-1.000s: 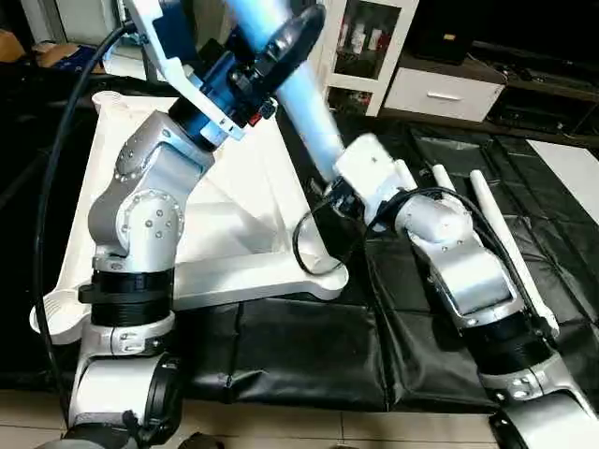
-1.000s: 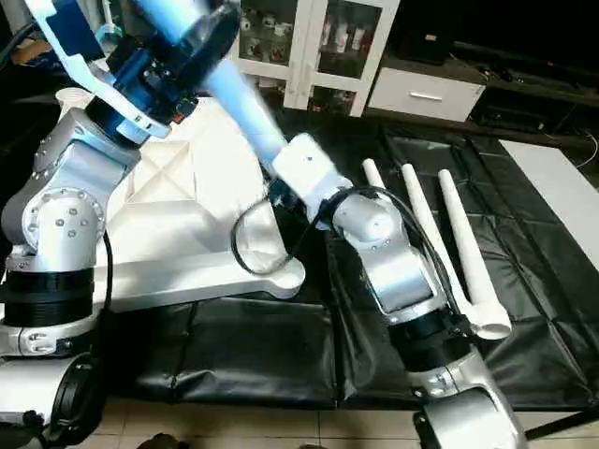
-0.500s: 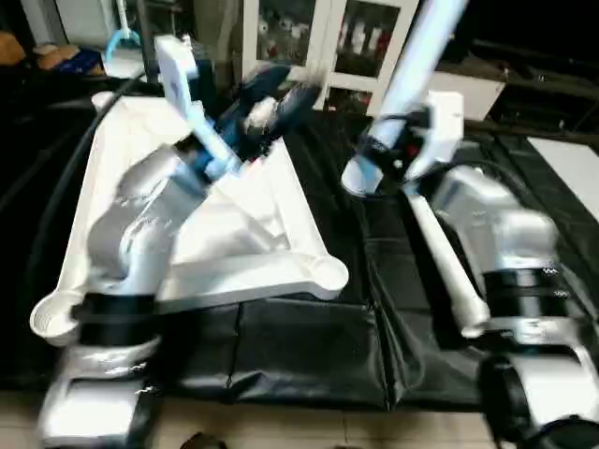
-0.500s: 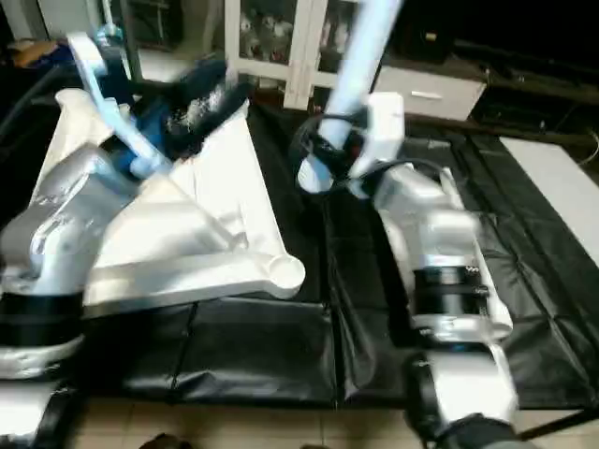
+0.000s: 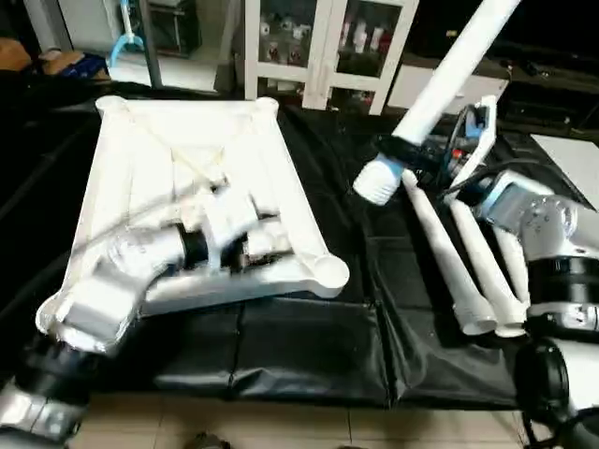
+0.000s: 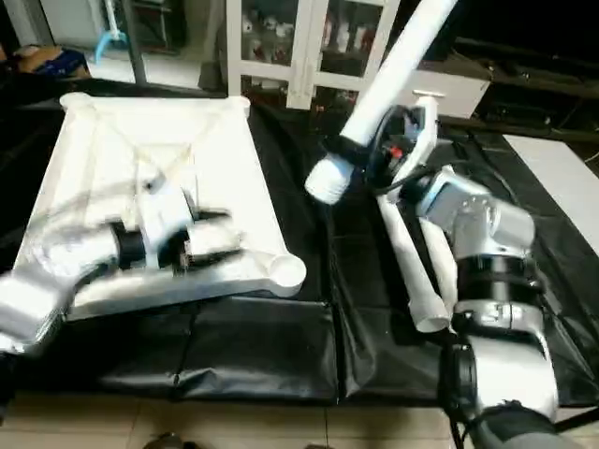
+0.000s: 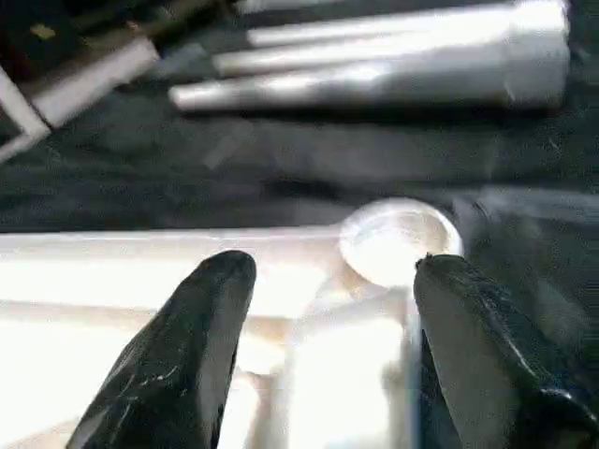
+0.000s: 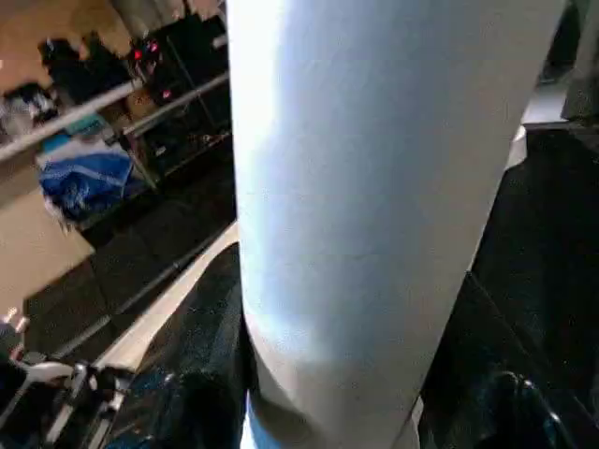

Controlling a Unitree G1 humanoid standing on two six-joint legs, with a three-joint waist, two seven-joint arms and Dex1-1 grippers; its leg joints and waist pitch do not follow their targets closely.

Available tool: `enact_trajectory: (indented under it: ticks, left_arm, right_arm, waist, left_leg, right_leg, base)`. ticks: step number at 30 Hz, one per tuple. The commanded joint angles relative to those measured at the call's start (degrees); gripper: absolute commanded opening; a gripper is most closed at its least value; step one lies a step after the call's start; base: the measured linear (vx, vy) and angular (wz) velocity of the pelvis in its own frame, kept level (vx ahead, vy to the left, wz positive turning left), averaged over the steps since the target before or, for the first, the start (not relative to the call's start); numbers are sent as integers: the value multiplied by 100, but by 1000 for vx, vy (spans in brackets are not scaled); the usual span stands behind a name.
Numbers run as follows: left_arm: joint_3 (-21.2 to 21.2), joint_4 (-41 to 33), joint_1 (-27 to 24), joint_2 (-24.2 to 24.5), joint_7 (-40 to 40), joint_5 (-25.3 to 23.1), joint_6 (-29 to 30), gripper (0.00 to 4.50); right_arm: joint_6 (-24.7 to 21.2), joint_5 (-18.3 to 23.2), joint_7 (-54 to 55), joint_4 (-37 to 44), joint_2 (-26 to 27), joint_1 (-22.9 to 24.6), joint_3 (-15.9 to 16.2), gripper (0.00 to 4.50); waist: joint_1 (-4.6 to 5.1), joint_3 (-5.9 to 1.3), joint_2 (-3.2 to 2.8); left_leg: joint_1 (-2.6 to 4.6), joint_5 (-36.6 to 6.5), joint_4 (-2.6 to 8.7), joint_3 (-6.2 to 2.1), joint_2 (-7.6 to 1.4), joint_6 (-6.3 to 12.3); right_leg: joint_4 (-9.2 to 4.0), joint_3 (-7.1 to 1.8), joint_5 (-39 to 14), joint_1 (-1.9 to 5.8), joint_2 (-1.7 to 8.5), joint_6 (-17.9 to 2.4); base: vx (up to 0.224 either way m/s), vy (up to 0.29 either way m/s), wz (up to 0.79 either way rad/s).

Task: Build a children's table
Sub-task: Insert table leg to table base

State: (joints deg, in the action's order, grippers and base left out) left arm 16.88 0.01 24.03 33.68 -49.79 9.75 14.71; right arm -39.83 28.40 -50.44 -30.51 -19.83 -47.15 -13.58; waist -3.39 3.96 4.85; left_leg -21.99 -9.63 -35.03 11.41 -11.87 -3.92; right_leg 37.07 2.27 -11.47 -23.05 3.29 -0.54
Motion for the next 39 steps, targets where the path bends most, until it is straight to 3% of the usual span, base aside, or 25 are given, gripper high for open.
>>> enact_trajectory:
  ticks: [1,5,6,9,16,26,30,32,39]
  left_arm:
    - [192,-47,-90,148,-132,-321,-227,315]
    - [281,50,-193,260,-146,-544,-394,315]
    - [279,74,-230,262,-129,-578,-452,315]
    - [297,77,-316,269,-92,-609,-501,315]
    - [385,33,-438,370,-191,-717,-521,315]
    - [554,272,-448,274,-155,-1041,-725,315]
    - [588,487,-373,199,-80,-1165,-852,315]
    - [587,769,-201,52,-46,-1145,-920,278]
    - [575,974,5,-33,-315,-1039,-803,236]
  right_arm:
    - [308,-278,0,70,60,146,231,187]
    - [475,-351,57,262,219,412,371,187]
    - [547,-350,158,296,309,520,360,187]
    - [545,-168,236,489,540,861,301,187]
    - [354,7,93,569,664,1209,353,187]
    - [1112,-453,-3,501,845,1633,761,187]
    - [1383,-593,159,490,903,1719,840,187]
    - [1421,-567,218,635,986,1766,847,187]
    - [1492,-547,207,684,958,1755,875,187]
  waist:
    - [10,-408,-80]
    - [18,-407,-87]
    - [21,-410,-63]
    - [16,-406,-80]
    - [38,-390,-102]
    - [52,-391,-66]
    - [65,-368,-44]
    - [63,-365,-60]
    - [62,-367,-55]
  left_leg:
    - [177,-994,391,-68,-156,-311]
    - [168,-895,399,-70,-158,-247]
    - [174,-854,400,-62,-158,-231]
    - [175,-894,415,-68,-163,-233]
    - [191,-1237,432,-80,-164,-323]
    - [167,-1146,436,-82,-173,-266]
    - [182,-1303,442,-84,-176,-273]
    - [191,-1338,447,-84,-171,-266]
    - [176,-1266,448,-88,-168,-246]
  right_leg:
    - [-431,-235,-885,204,385,-1072]
    - [-419,-244,-771,204,384,-1023]
    - [-421,-239,-708,194,376,-1040]
    - [-409,-241,-700,196,381,-1056]
    - [-462,-245,-1194,168,395,-987]
    - [-460,-246,-1110,159,404,-966]
    - [-494,-256,-1389,143,410,-912]
    - [-508,-256,-1439,126,402,-890]
    - [-499,-257,-1338,146,415,-914]
  base:
    - [0,0,0]
    - [0,0,0]
    - [0,0,0]
    - [0,0,0]
    - [0,0,0]
    - [0,0,0]
    - [0,0,0]
    - [0,0,0]
    - [0,0,0]
